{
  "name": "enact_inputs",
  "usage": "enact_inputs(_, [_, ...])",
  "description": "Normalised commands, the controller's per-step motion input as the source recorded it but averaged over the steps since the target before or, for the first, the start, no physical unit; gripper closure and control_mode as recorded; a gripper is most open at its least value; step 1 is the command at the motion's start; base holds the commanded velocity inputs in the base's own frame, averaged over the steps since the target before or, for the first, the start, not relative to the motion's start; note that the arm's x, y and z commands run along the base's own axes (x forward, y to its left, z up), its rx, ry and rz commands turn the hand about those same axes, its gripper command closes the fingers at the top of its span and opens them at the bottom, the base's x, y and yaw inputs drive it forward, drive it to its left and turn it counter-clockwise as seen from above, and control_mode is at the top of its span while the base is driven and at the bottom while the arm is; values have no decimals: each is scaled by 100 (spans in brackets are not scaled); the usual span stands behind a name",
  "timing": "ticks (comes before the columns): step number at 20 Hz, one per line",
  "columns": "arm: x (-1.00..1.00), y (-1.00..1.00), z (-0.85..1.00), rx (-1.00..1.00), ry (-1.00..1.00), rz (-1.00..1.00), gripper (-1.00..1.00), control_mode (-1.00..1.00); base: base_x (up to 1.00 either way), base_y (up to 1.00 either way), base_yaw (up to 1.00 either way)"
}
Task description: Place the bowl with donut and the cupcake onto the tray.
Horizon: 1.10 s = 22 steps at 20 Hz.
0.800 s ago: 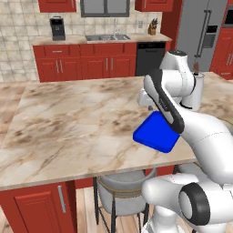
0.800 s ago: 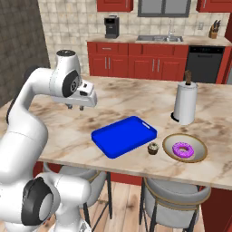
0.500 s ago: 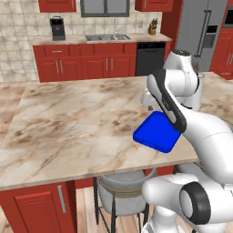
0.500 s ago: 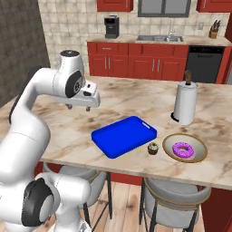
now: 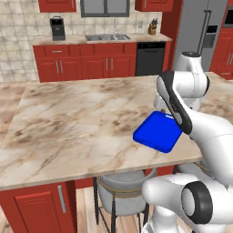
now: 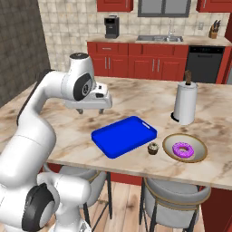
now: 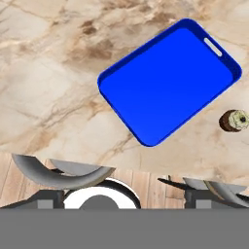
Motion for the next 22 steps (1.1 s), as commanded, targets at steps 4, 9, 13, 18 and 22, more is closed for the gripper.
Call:
enact_inputs(4, [-18, -45, -14, -13, 0, 0, -100, -100, 0, 0, 0])
enact_inputs(9, [-23, -53, -17, -12, -7, 0, -100, -100, 0, 0, 0])
enact_inputs(13, [-19, -51, -17, -11, -9, 1, -100, -100, 0, 0, 0])
enact_inputs(18, [-10, -45, -22, -11, -8, 2, -100, -100, 0, 0, 0])
enact_inputs(22, [-1, -41, -33, -12, -6, 1, -100, -100, 0, 0, 0])
